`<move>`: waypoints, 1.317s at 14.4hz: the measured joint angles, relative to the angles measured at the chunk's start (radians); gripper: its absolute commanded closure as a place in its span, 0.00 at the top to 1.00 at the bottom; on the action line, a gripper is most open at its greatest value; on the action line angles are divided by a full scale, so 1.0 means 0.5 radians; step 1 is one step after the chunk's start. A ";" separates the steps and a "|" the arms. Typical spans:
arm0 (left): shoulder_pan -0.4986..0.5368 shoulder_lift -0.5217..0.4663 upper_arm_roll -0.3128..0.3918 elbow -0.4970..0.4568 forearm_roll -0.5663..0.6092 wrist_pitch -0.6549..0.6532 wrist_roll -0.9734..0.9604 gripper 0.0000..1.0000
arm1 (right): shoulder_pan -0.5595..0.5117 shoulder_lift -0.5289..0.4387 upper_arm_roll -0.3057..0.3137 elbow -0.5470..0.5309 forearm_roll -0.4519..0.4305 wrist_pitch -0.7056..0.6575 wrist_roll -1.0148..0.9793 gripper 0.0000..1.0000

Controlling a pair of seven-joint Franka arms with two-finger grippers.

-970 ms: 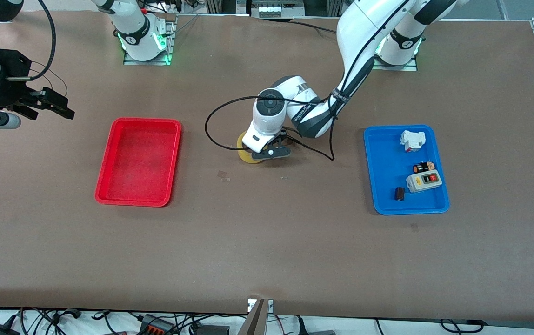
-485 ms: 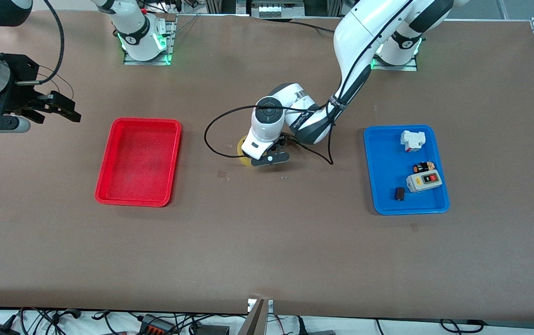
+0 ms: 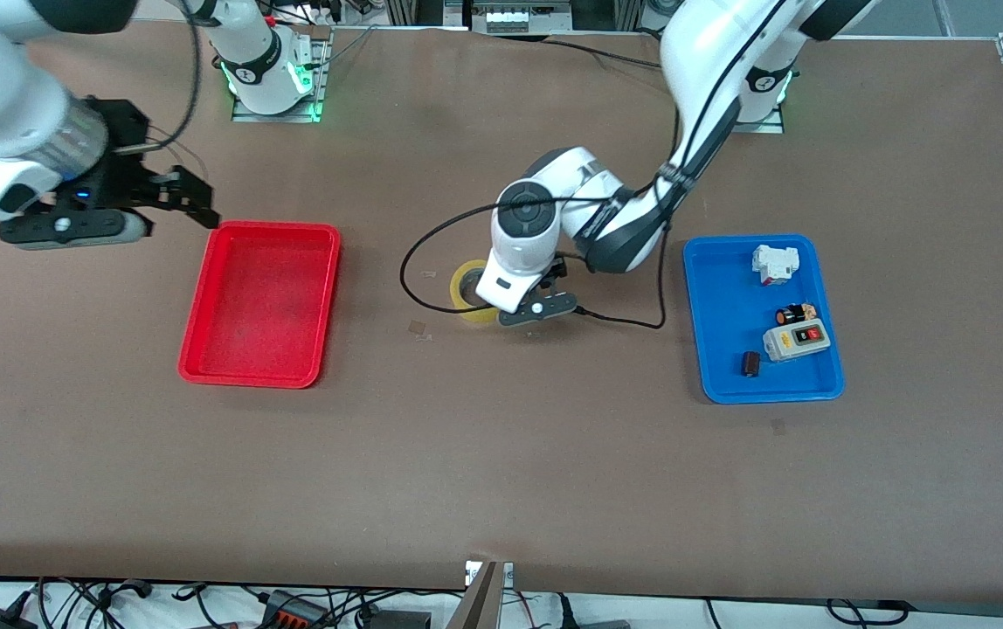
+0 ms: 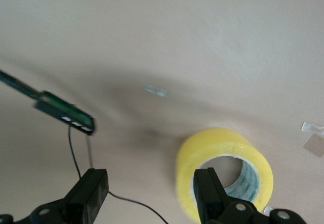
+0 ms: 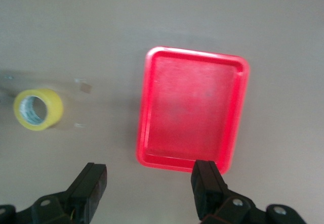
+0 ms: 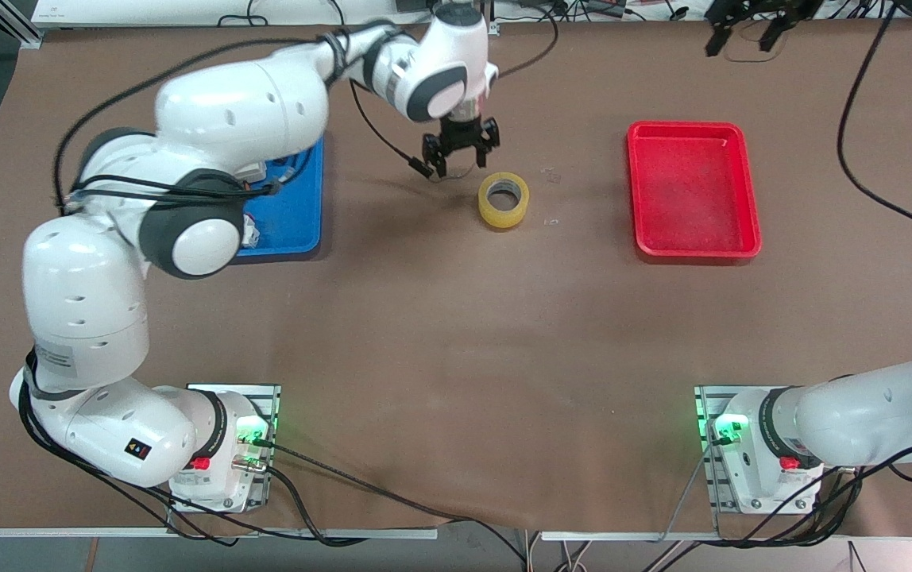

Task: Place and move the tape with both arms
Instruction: 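Set the tape down with the left gripper while the right gripper approaches, then grasp the tape with the right gripper while the left gripper withdraws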

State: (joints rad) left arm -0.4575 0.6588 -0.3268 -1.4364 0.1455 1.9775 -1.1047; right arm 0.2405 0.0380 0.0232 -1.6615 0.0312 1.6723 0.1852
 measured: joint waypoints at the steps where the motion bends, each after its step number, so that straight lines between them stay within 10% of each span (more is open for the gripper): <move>1: 0.043 -0.091 0.000 -0.001 0.000 -0.108 0.001 1.00 | 0.075 0.033 0.001 -0.001 0.000 0.039 0.084 0.98; 19: 1.125 -0.577 0.004 0.185 0.003 -1.019 1.173 1.00 | 0.818 1.040 0.005 -0.029 0.001 0.934 0.655 0.98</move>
State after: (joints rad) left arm 0.1048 0.3703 -0.3247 -1.3438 0.1468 1.4678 -0.5184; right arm 0.6494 0.5578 0.0257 -1.6761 0.0315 2.1391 0.5126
